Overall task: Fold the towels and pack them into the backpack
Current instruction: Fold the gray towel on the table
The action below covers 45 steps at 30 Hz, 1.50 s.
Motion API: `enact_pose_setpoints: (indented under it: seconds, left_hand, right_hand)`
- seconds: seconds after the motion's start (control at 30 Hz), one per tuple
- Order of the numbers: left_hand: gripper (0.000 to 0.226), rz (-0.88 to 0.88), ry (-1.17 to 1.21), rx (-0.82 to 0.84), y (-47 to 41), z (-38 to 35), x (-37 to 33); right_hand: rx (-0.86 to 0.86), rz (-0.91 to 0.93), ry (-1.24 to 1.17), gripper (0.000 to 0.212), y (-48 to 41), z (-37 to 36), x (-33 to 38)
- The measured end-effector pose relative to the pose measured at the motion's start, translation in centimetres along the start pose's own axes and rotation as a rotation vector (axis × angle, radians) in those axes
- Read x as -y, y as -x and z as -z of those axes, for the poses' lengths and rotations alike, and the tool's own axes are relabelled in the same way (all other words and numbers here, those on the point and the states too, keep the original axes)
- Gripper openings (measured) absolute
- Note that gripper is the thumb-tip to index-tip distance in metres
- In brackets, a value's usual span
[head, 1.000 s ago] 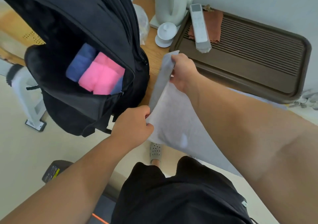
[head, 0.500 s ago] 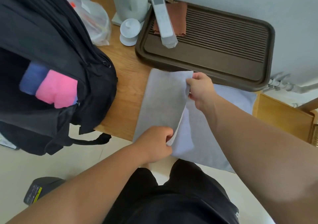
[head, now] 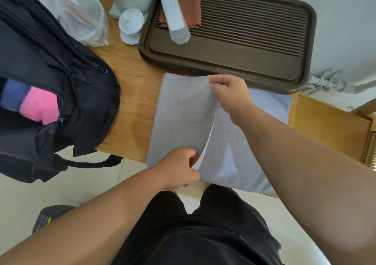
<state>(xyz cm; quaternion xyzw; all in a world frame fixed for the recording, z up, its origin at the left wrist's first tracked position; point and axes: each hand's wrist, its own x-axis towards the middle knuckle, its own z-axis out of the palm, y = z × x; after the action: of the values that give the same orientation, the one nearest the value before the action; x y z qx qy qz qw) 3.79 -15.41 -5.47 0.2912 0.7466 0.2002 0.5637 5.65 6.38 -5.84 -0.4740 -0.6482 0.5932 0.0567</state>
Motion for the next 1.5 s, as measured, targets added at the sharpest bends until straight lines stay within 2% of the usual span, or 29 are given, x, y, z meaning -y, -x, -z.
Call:
enact_pose_setpoints:
  seconds: [0.1,0.17,0.2,0.3,0.4,0.47,0.57,0.63,0.77,0.87,1.0,1.13,1.23,1.33,1.43,1.5]
  left_hand:
    - [0.018,0.018,0.104,0.051,0.0,-0.5,-0.7]
    - [0.025,0.062,0.022,0.09,-0.2,-1.0,-0.9]
    - [0.031,0.089,-0.047,0.059,-0.5,-1.1,-0.7]
    - [0.031,0.124,-0.223,-0.231,-1.6,-0.6,0.3]
    - [0.021,0.122,-0.278,-0.573,-2.0,1.2,1.9]
    - [0.034,0.185,-0.276,-0.683,-2.2,2.3,3.5]
    - [0.059,0.34,-0.235,-0.717,-2.5,3.4,5.4]
    - [0.062,0.398,-0.206,-0.709,-2.7,3.6,6.2]
    - [0.032,0.401,-0.164,-0.615,-3.0,4.2,6.6]
    - [0.026,0.4,-0.119,-0.587,-3.0,5.0,6.9]
    - [0.024,0.381,-0.148,-0.677,-2.2,6.8,8.0]
    - [0.013,0.351,-0.344,-0.771,-1.2,8.6,8.2]
    - [0.013,0.241,-0.441,-0.734,-1.0,8.4,7.1]
    - [0.02,0.053,-0.384,-0.596,-1.2,6.6,5.4]
    - [0.029,-0.086,-0.318,-0.47,-1.6,3.7,3.6]
    - [0.034,-0.125,-0.338,-0.398,-1.9,1.8,2.6]
  right_hand:
    - [-0.03,-0.005,-0.028,0.03,-0.4,0.8,-0.8]
    - [-0.014,-0.034,0.068,0.038,-0.4,1.2,-1.9]
    - [-0.001,-0.038,0.163,0.043,-0.5,1.2,-2.6]
    - [0.0,0.038,0.506,0.047,0.4,1.0,-4.2]
    - [0.003,0.207,0.865,0.056,2.6,0.2,-4.9]
    - [0.106,0.308,1.076,0.069,3.4,-0.2,-5.7]
    - [0.28,0.307,1.269,0.1,3.9,-0.2,-7.8]
    - [0.305,0.294,1.29,0.113,4.3,0.1,-9.2]
    - [0.287,0.27,1.297,0.124,5.2,-0.1,-10.3]
    - [0.275,0.251,1.29,0.125,5.5,-0.7,-10.3]
    - [0.276,0.285,1.267,0.121,5.1,-2.9,-9.3]
    - [0.301,0.292,1.244,0.116,4.2,-6.2,-7.4]
    - [0.302,0.297,1.183,0.106,3.9,-7.2,-6.1]
    - [0.162,0.268,1.1,0.088,4.0,-6.3,-5.4]
    - [0.018,0.15,1.081,0.077,4.0,-3.9,-5.6]
    - [0.004,0.075,1.111,0.076,3.9,-2.1,-6.4]
